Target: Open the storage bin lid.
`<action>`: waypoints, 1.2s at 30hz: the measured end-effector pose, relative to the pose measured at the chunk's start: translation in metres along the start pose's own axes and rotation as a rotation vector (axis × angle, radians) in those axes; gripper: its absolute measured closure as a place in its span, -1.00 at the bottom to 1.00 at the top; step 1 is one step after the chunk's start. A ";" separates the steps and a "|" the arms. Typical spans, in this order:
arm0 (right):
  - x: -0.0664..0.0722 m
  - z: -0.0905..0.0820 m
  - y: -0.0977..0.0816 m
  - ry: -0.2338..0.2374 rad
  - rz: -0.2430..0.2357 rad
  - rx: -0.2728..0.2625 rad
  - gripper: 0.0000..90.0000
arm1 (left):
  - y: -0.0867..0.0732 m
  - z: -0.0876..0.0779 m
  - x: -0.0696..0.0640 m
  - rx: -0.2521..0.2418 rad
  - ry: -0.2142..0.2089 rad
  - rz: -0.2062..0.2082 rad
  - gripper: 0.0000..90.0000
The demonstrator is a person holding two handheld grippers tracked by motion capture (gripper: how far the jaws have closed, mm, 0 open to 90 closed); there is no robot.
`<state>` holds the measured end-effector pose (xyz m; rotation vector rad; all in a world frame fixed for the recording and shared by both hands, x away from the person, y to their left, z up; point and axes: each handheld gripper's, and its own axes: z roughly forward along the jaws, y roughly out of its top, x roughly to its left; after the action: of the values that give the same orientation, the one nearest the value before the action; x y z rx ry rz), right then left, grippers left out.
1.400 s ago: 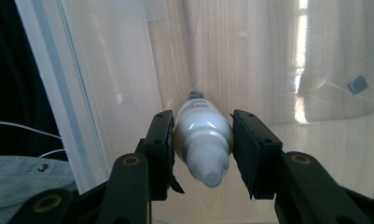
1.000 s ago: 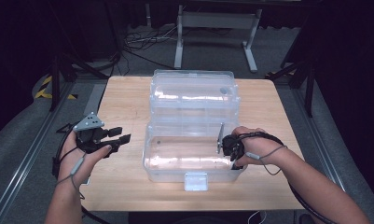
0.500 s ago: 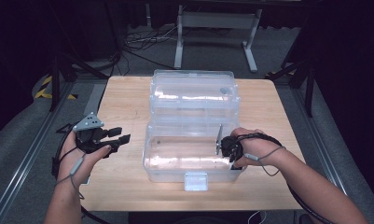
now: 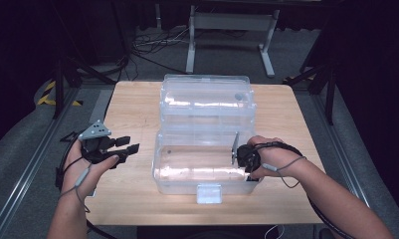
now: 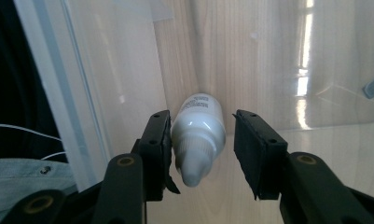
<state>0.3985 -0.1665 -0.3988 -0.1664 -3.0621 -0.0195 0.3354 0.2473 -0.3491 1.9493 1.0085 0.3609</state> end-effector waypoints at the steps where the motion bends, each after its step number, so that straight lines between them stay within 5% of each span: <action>1: 0.000 -0.002 0.000 -0.001 0.002 -0.008 0.26 | 0.000 0.000 0.000 0.000 -0.001 -0.002 0.19; 20: 0.024 -0.056 -0.010 -0.052 0.013 -0.248 0.28 | 0.009 0.012 0.000 -0.017 -0.028 0.027 0.15; 27: 0.033 -0.053 -0.006 -0.046 0.001 -0.274 0.29 | 0.014 0.017 -0.001 -0.030 -0.070 0.056 0.16; 36: 0.036 -0.023 0.002 -0.008 -0.020 -0.264 0.41 | 0.023 0.027 -0.002 -0.067 -0.087 0.082 0.07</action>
<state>0.3644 -0.1608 -0.3733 -0.1513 -3.0560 -0.4266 0.3618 0.2240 -0.3458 1.9329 0.8518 0.3486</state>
